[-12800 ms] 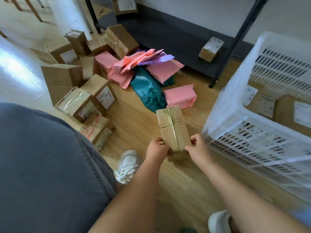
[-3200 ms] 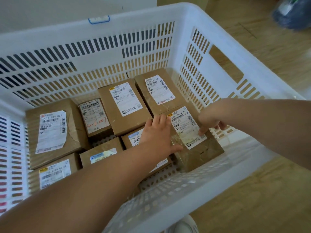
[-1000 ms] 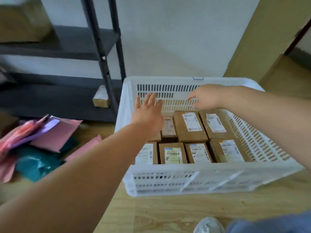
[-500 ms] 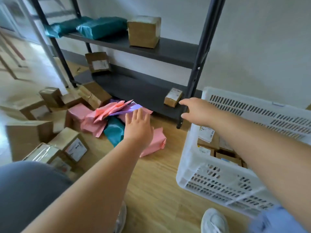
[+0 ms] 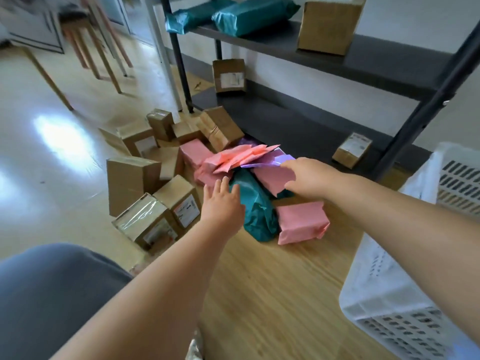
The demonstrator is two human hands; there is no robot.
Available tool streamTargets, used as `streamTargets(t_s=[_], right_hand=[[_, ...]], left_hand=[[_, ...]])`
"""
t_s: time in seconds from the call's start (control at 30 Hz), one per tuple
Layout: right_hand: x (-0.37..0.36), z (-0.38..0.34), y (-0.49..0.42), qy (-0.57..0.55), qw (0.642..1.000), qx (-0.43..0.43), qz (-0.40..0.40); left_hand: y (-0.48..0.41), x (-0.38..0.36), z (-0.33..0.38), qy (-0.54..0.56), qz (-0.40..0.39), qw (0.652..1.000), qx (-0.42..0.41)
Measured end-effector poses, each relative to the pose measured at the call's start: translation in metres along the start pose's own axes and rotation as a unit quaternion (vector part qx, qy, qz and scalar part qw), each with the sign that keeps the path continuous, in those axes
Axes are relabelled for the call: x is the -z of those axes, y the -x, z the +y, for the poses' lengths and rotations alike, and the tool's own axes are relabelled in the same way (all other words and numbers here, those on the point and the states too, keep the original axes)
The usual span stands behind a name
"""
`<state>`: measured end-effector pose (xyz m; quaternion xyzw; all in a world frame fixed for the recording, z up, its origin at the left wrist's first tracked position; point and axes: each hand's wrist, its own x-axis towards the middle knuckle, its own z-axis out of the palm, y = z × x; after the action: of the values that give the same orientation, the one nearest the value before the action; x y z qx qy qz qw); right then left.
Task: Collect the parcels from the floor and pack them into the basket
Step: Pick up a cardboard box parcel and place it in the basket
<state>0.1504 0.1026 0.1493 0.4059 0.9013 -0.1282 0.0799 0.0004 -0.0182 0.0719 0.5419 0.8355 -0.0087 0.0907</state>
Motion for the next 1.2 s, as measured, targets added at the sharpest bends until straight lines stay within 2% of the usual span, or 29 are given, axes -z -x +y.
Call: streamTargets(t_s=[0.27,0.4,0.6,0.73,0.87,0.93,1.0,1.13,1.2], right_hand=[[-0.052,-0.082,-0.047,-0.086,0.994,0.056,-0.025],[-0.100,-0.126,-0.060,-0.124,0.988,0.064,-0.060],[-0.153,-0.177,-0.065,-0.135,0.983,0.062,-0.107],[-0.176,-0.200,-0.063,-0.133,0.980,0.059,-0.133],[-0.196,-0.213,-0.061,-0.127,0.975,0.057,-0.171],[-0.208,-0.218,-0.060,-0.119,0.973,0.051,-0.192],[-0.218,-0.220,-0.060,-0.111,0.970,0.044,-0.213],[-0.227,-0.219,-0.058,-0.117,0.964,0.038,-0.238],[-0.229,-0.214,-0.058,-0.133,0.963,0.021,-0.234]], left_hand=[[0.001,-0.010,-0.109,0.040,-0.009,0.989,0.144],[0.018,-0.027,-0.148,0.102,0.005,0.963,0.249],[0.058,-0.065,-0.155,0.170,0.066,0.913,0.365],[0.076,-0.096,-0.159,0.206,0.009,0.865,0.458],[0.079,-0.120,-0.167,0.281,-0.063,0.783,0.551],[0.076,-0.124,-0.170,0.319,-0.100,0.745,0.577],[0.076,-0.129,-0.168,0.337,-0.110,0.728,0.586],[0.077,-0.139,-0.156,0.378,-0.034,0.746,0.547],[0.073,-0.137,-0.154,0.363,-0.055,0.746,0.556]])
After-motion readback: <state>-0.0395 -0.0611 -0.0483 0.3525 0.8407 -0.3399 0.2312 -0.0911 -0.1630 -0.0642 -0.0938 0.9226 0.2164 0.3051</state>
